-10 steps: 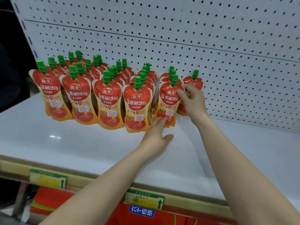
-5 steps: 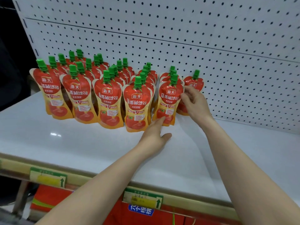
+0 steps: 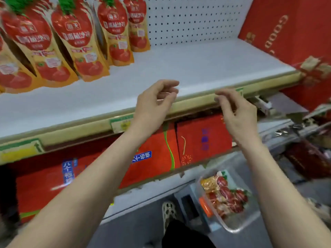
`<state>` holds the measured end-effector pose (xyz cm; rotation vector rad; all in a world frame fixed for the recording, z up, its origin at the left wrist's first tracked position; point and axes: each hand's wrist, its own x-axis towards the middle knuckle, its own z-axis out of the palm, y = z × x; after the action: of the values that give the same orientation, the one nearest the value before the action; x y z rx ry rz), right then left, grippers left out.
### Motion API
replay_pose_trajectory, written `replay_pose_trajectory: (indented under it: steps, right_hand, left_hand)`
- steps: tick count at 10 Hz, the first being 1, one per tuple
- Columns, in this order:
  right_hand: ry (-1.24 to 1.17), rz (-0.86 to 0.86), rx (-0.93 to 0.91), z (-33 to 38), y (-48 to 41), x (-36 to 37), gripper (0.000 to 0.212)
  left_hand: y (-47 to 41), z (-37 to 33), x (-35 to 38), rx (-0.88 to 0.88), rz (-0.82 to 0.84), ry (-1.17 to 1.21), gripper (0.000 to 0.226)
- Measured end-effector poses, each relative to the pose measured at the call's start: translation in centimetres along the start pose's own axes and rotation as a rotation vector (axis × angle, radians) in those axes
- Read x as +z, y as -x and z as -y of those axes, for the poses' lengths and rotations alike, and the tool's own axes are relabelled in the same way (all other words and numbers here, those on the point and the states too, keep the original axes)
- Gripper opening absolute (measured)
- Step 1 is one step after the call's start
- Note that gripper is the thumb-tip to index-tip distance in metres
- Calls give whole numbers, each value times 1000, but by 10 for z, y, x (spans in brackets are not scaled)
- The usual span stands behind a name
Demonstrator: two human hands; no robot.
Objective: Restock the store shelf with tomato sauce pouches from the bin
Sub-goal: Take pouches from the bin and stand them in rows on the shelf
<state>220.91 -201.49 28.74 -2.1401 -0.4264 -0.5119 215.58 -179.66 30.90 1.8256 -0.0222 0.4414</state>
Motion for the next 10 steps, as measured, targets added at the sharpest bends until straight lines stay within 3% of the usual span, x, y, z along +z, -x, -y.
replay_pose_trajectory:
  steps: [2, 4, 6, 8, 9, 10]
  right_hand:
    - [111, -70, 411, -98, 157, -63, 18]
    - [193, 103, 894, -201, 261, -56, 26]
    - [104, 210, 1279, -318, 264, -21, 41]
    - [9, 253, 1556, -442, 242, 19, 34]
    - [-11, 260, 1614, -477, 239, 38, 38]
    - [137, 410, 1662, -528, 239, 66, 43]
  left_hand:
    - [73, 47, 93, -121, 255, 36, 27]
    - [130, 145, 194, -407, 610, -54, 29]
    - [158, 251, 295, -556, 837, -311, 41]
    - [167, 345, 389, -541, 1037, -650, 64]
    - [176, 379, 415, -532, 1105, -726, 71]
    - [182, 396, 426, -471, 1126, -835, 76]
